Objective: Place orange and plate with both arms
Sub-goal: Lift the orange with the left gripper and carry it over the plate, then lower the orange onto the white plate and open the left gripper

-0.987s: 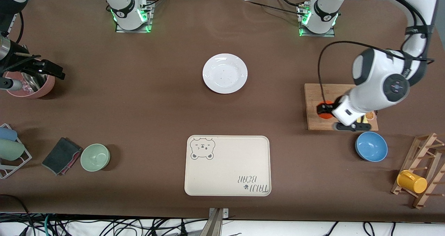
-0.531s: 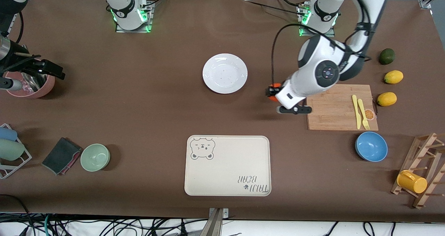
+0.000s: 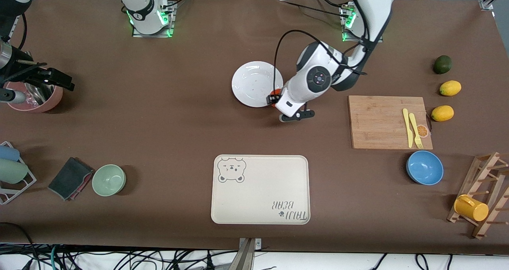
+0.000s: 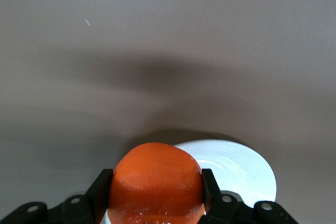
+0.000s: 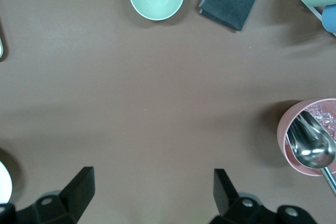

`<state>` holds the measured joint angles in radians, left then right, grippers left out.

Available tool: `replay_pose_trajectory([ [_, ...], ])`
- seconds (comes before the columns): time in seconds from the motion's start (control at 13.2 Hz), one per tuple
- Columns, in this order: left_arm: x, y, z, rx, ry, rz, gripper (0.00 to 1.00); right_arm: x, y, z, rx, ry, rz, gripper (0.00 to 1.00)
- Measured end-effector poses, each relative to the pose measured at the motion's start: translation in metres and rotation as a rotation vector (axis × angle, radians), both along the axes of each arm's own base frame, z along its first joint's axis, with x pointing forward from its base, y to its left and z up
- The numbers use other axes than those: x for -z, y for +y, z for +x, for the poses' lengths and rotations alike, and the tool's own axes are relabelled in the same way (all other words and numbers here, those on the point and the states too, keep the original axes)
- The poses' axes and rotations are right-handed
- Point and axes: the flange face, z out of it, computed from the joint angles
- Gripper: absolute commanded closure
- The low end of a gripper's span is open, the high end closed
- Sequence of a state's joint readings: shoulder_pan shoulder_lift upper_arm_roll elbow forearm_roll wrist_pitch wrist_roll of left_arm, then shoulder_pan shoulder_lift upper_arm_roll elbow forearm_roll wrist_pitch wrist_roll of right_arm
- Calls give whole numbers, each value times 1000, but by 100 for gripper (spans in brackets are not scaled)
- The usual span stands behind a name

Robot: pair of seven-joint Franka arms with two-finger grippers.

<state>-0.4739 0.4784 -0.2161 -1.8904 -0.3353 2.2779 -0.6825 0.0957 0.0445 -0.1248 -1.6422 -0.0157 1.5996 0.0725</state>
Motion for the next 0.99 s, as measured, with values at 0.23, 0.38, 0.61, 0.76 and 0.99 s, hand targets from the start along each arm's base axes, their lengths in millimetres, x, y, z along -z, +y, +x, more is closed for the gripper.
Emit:
replay_pose_trajectory([
  [0.23,-1,-29,-26,-13,29,7,92,0,0,0,0,0,0,0],
  [0.38,3,-39,-41,-26,53,19,92,0,0,0,0,0,0,0],
  [0.61,15,-48,-61,-48,55,29,90,0,0,0,0,1,0,0],
  [0.76,28,-55,-72,-66,48,32,85,0,0,0,0,1,0,0],
  [0.99,46,-64,-83,-80,46,32,43,0,0,0,0,1,0,0],
])
